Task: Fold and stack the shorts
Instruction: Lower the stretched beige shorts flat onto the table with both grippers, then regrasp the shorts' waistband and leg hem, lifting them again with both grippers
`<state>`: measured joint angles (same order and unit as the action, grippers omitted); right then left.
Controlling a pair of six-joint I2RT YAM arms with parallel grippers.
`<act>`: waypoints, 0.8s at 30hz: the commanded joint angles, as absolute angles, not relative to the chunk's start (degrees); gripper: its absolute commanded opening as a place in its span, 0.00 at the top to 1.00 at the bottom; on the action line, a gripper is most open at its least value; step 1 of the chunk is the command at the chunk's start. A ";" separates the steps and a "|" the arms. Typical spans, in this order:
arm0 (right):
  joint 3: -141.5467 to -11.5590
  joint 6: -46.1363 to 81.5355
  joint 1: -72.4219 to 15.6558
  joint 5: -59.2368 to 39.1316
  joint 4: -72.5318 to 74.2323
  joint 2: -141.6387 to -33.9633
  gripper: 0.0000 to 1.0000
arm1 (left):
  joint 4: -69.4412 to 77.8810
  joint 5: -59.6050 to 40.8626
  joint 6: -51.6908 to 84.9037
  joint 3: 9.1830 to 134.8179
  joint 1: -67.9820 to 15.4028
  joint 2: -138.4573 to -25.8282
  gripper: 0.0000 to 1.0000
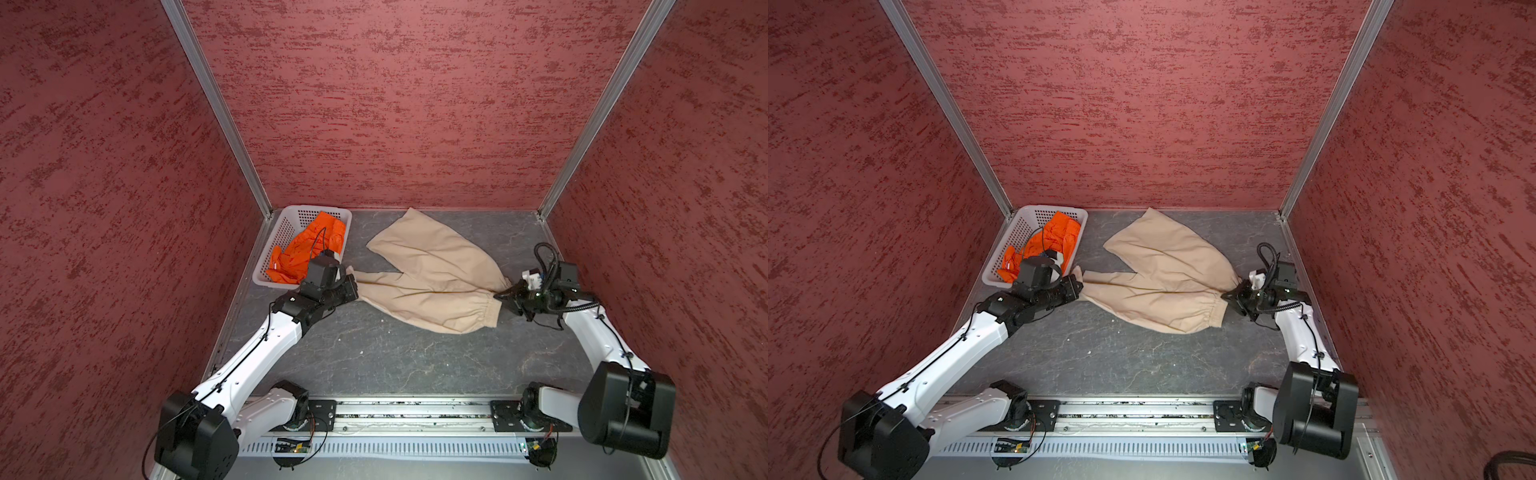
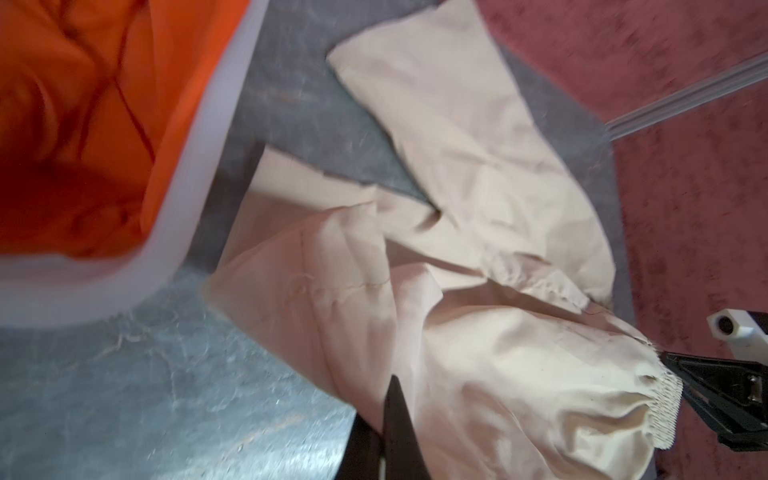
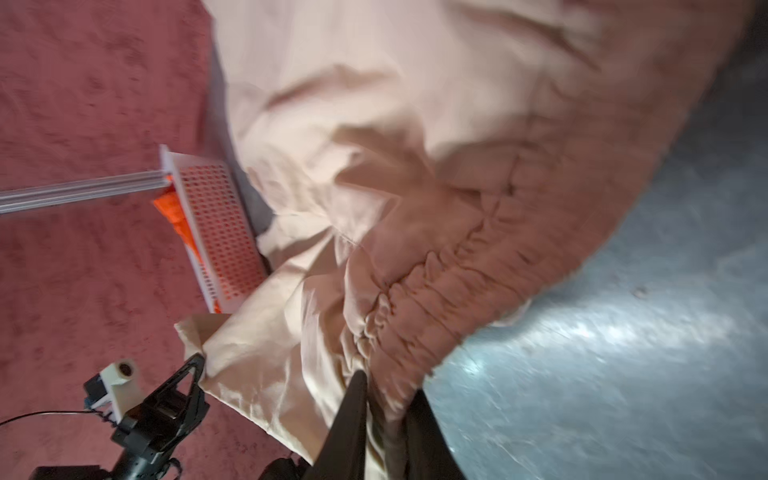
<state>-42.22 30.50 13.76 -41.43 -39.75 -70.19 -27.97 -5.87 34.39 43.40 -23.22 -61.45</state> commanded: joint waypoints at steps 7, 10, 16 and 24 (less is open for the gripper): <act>-43.44 25.78 13.74 -27.68 -52.66 -63.89 0.47 | -33.16 -5.19 38.78 36.29 -28.96 -60.25 1.00; -41.45 27.05 12.98 -26.61 -55.39 -59.77 0.43 | -33.15 -4.36 39.11 35.42 -28.98 -59.59 1.00; -33.48 32.30 6.46 -29.07 -55.76 -53.52 0.40 | -32.02 -4.61 38.89 35.42 -28.99 -61.58 1.00; -25.95 40.69 -3.68 -30.83 -43.14 -56.44 0.42 | -31.03 -4.76 39.03 35.13 -29.09 -62.10 1.00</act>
<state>-27.16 35.79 -0.84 -29.98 -50.06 -54.74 -32.10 -5.28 38.79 35.40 -28.88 -62.28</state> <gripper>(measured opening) 0.584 0.055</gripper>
